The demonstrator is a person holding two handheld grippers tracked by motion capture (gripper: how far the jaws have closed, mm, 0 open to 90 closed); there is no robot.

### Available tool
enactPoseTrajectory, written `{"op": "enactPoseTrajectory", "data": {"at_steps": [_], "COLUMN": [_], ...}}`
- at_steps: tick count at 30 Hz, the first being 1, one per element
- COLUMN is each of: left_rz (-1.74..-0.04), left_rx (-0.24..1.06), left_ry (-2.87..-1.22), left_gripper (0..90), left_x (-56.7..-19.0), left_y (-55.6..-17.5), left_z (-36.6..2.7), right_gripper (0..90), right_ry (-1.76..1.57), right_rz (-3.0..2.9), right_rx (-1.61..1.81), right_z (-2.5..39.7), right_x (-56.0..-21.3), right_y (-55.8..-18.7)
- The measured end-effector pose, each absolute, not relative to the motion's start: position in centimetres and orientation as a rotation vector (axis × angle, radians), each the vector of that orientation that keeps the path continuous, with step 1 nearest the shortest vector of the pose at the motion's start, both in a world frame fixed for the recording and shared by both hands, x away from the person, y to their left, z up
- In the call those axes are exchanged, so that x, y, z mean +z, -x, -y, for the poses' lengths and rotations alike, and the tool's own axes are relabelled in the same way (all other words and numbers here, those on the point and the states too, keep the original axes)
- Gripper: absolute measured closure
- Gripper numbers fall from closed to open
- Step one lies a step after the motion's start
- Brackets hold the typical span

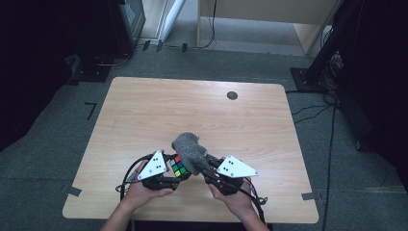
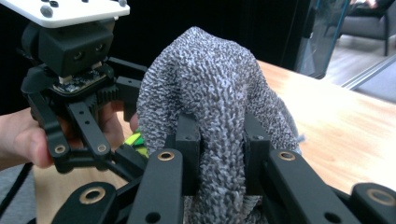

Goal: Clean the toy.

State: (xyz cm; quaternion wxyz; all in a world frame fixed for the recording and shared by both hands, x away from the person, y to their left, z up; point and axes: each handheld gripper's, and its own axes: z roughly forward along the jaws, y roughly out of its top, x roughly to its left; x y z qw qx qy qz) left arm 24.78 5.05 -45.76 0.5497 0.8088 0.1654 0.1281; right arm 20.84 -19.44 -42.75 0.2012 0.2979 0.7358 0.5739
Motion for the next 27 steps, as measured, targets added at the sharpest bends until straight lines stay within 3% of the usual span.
{"op": "enactPoseTrajectory", "data": {"at_steps": [6,16,21,27], "left_rz": [-0.420,-0.398,-0.427,-0.416], "left_rx": [0.265,0.276,0.250,0.263], "left_ry": [-1.871,-1.891,-1.834,-1.884], "left_gripper": [34.4,34.4,34.4,34.3], "left_x": [-45.6,-45.7,-45.1,-45.6], "left_y": [-25.2,-24.8,-25.1,-24.9], "left_z": [-5.8,-5.0,-5.9,-5.1], "right_gripper": [75.6,75.4,76.0,76.2], "right_ry": [-0.926,-0.840,-0.970,-0.883], "right_rz": [-2.077,-2.045,-2.071,-2.030], "right_rx": [1.537,1.607,1.608,1.672], "right_z": [19.8,19.9,20.7,20.0], "right_x": [-44.3,-42.9,-44.5,-42.7], "right_y": [-21.7,-20.9,-22.0,-20.6]}}
